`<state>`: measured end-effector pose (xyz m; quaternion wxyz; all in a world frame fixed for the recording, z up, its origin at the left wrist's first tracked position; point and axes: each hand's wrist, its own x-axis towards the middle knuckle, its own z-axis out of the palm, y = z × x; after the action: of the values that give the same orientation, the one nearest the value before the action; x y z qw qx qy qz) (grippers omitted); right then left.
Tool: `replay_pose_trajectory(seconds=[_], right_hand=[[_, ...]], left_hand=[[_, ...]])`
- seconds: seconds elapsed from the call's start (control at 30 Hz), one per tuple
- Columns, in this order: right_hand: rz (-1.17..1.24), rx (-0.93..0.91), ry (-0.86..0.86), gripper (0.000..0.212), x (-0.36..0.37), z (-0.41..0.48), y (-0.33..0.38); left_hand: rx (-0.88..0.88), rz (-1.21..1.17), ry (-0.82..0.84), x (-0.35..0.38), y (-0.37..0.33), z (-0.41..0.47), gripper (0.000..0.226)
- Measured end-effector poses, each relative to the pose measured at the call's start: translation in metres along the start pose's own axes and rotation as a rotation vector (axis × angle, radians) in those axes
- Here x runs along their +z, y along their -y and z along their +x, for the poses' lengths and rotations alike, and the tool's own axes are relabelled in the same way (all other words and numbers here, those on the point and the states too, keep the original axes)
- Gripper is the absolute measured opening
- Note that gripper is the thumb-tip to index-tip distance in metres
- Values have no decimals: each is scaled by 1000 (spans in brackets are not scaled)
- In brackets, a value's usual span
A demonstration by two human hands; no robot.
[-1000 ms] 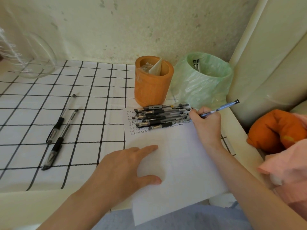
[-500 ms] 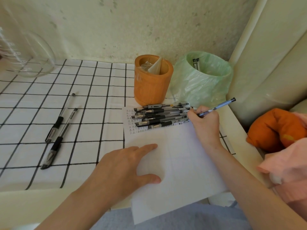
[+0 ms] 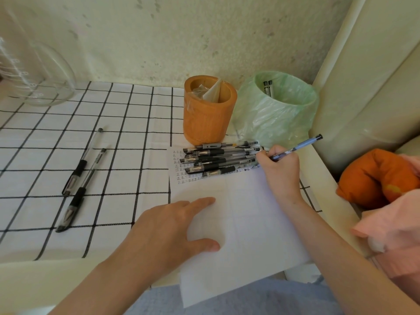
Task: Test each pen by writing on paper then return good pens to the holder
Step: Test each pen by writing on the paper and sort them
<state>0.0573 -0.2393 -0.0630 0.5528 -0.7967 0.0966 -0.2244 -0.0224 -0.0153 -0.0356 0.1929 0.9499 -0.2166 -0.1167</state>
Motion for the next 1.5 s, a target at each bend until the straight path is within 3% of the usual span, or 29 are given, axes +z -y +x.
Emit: replay_pose_trajectory(seconds=[1.23, 1.3, 1.4, 1.5], right_hand=[[-31, 17, 15, 41, -3, 0, 0], [44, 92, -17, 40, -5, 3, 1], [208, 178, -65, 41, -10, 4, 14], [405, 241, 119, 31, -9, -5, 39]], left_hand=[[4, 12, -13, -2, -1, -2, 72], [14, -84, -73, -1, 0, -4, 60], [-23, -416, -122, -4, -1, -5, 44], [-13, -572, -180, -9, 1, 0, 49]])
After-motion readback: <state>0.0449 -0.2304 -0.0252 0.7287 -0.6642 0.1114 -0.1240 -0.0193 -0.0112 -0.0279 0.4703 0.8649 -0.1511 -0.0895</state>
